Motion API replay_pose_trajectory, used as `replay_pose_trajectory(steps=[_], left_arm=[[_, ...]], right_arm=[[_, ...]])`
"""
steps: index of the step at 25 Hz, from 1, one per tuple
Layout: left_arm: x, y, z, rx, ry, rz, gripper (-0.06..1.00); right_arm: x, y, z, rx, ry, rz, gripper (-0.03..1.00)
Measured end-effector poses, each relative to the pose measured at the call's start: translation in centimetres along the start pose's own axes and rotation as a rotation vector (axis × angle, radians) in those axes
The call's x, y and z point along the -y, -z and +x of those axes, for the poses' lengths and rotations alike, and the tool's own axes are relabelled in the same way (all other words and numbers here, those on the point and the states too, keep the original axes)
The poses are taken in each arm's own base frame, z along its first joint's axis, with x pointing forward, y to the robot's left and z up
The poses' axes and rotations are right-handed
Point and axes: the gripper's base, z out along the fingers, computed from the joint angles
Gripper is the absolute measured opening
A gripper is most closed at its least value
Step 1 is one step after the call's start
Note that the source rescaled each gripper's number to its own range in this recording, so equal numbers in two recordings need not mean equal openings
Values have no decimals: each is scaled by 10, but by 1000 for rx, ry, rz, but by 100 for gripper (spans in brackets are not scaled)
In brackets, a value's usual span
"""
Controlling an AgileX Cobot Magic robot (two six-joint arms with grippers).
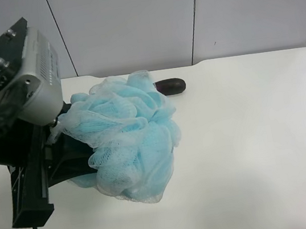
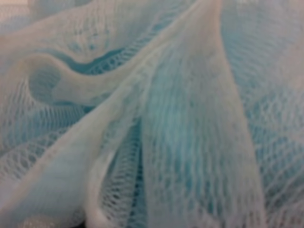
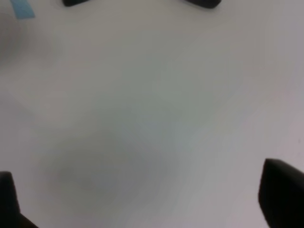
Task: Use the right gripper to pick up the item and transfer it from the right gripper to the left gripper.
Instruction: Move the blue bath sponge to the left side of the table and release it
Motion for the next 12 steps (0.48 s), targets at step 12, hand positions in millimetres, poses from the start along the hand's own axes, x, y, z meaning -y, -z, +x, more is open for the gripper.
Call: replay_pose_trajectory(steps=[12], left_arm=[[0, 0, 0, 3, 0, -4, 2]], right_arm=[[1, 5, 2, 54, -133, 210, 100]])
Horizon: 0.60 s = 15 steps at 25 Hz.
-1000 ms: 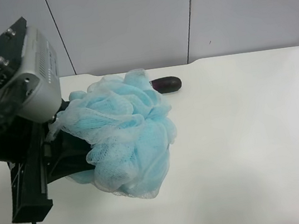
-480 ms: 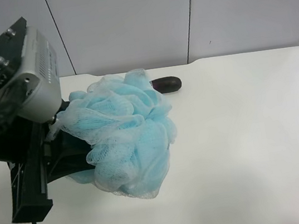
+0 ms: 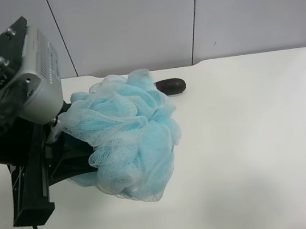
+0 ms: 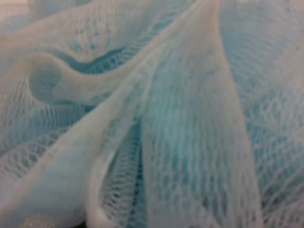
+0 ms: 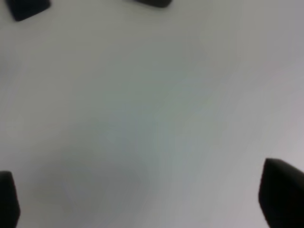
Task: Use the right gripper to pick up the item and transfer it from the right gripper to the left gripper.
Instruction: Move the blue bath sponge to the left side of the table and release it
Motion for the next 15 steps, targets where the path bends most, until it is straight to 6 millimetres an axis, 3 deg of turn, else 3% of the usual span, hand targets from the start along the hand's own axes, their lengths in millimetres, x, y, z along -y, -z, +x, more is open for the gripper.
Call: replay_pose_trajectory(steps=[6, 15], left_arm=[[0, 0, 0, 0, 0, 0, 2], [-3, 0, -3, 30, 69, -34, 1]], right_arm=[[-1, 7, 4, 69, -123, 217, 100], [-1, 7, 4, 71, -144, 254, 100]])
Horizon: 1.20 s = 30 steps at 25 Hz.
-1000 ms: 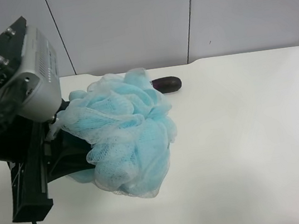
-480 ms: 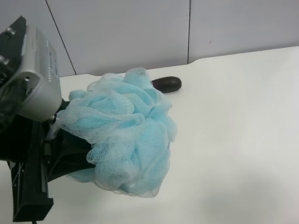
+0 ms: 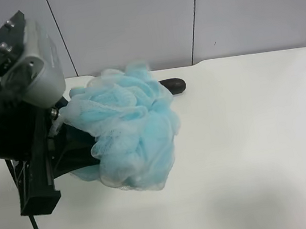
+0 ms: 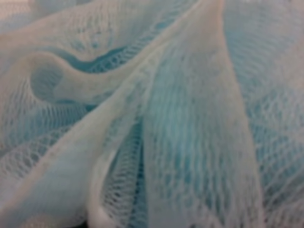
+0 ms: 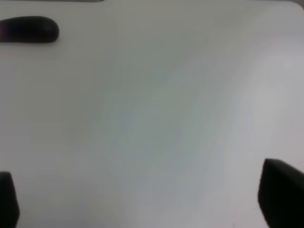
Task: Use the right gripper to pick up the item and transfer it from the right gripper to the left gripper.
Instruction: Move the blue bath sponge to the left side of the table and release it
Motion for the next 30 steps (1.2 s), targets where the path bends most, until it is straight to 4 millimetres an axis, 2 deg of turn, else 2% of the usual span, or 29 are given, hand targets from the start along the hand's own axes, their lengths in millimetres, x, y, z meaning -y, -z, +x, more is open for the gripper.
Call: replay_pose_trajectory(steps=[3, 6, 10, 16, 19, 23, 30], left_arm=[[-5, 0, -1, 17, 63, -48, 1], [-18, 3, 3, -3, 149, -117, 1], [-51, 16, 18, -57, 289, -253, 1], [-104, 53, 52, -99, 521, -479, 1], [-123, 67, 69, -122, 605, -569, 1], [-144, 64, 87, -168, 685, -599, 1], [-176, 28, 118, -268, 765, -584, 1]], right_arm=[[0, 0, 0, 0, 0, 0, 100], [0, 0, 0, 0, 0, 0, 100], [0, 0, 0, 0, 0, 0, 100], [0, 0, 0, 0, 0, 0, 100], [0, 0, 0, 0, 0, 0, 100], [0, 0, 0, 0, 0, 0, 100], [0, 0, 0, 0, 0, 0, 100]])
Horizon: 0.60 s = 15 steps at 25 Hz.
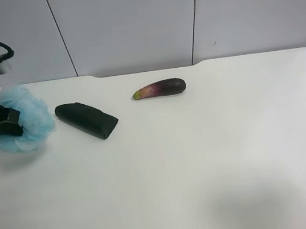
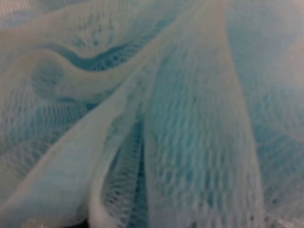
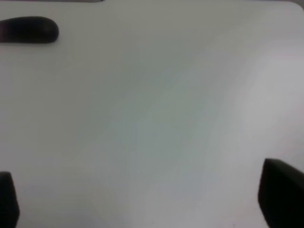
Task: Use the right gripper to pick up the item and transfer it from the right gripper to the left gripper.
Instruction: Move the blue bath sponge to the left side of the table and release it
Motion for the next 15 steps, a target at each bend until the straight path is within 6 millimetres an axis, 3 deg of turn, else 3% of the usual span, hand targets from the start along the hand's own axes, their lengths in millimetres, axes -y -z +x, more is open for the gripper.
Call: replay_pose_trajectory(steps=[8, 13, 14, 15], left_arm=[[-17, -59, 6, -73, -7, -61, 0], [-21, -76, 10, -104, -9, -70, 0], [-21, -76, 10, -106, -8, -68, 2], [-21, -76, 10, -108, -6, -66, 12]], right_arm=[[0, 0, 0, 0, 0, 0, 100], [0, 0, 0, 0, 0, 0, 100], [0, 0, 0, 0, 0, 0, 100], [0, 0, 0, 0, 0, 0, 100]])
